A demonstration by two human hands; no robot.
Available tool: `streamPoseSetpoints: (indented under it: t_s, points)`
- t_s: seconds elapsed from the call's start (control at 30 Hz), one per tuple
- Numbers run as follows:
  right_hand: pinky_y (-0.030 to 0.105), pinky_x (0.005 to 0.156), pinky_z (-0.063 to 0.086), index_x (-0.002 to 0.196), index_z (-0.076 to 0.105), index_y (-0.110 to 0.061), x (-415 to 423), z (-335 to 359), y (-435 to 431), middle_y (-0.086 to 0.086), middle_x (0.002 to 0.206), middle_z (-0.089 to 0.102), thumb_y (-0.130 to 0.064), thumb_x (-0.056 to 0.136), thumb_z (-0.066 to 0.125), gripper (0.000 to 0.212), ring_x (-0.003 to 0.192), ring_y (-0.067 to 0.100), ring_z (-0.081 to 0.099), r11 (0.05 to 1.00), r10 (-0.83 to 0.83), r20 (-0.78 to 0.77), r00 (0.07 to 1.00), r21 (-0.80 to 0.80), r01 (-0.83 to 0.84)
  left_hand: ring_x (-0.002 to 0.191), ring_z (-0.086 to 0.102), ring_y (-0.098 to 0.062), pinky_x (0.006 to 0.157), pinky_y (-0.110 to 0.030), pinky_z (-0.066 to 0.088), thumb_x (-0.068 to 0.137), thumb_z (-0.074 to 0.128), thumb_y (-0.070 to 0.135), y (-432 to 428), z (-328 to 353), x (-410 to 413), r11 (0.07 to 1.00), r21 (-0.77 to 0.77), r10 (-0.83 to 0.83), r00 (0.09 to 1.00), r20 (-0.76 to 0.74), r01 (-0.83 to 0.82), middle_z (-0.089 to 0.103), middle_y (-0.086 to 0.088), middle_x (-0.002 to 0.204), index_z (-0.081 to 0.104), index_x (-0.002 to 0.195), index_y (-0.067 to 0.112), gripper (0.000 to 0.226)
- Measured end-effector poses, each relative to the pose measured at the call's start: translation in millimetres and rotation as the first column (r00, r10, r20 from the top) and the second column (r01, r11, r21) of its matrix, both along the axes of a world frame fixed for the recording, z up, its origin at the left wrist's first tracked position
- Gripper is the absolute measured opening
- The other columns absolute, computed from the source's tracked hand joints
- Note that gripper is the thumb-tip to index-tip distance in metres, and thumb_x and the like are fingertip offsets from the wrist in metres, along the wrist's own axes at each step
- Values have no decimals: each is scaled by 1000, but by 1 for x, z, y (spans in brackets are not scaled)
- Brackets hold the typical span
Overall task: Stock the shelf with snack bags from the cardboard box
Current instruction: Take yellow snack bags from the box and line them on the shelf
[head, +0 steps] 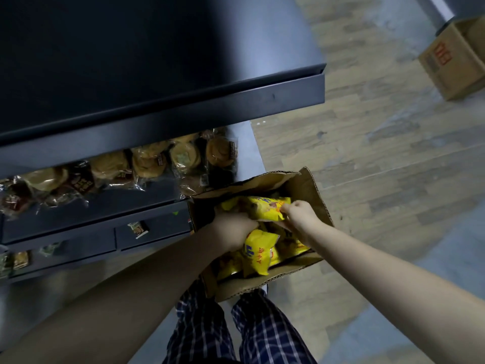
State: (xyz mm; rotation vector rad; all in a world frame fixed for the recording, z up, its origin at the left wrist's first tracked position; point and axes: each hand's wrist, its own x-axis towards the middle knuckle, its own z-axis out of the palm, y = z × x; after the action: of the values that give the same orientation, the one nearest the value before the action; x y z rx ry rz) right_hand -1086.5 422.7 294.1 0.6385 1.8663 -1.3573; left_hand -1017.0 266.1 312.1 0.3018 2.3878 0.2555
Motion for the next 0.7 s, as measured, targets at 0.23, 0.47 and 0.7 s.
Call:
streamPoseSetpoints:
  t_s: [0.23, 0.47, 0.7]
  points:
    - [29, 62, 41, 64, 45, -10, 13, 5, 30, 13, 78, 55, -14, 86, 57, 25, 72, 26, 53, 594, 674, 115, 730, 504, -628, 138, 24, -32, 112, -60, 11, 85, 59, 33, -1, 8, -8, 972, -234, -23, 1000, 5, 23, 40, -6, 141, 48, 132, 27, 49]
    - [41, 81, 47, 115, 48, -7, 4, 11, 16, 14, 119, 51, -15, 89, 52, 28, 111, 36, 53, 202, 927, 22, 374, 810, -550, 114, 53, -31, 91, -35, 48, 73, 66, 14, -3, 8, 7, 949, -185, 146, 875, -462, -256, 56, -12, 121, 54, 126, 10, 55]
    - [48, 109, 33, 152, 13, -17, 3, -19, -14, 14, 150, 27, -43, 92, 51, 76, 137, 35, 27, 204, 967, 27, 254, 518, -831, 144, 9, -34, 116, -51, 16, 75, 67, 56, 10, -34, 32, 976, -96, 186, 979, -83, -194, 3, -14, 157, -7, 151, 12, 114]
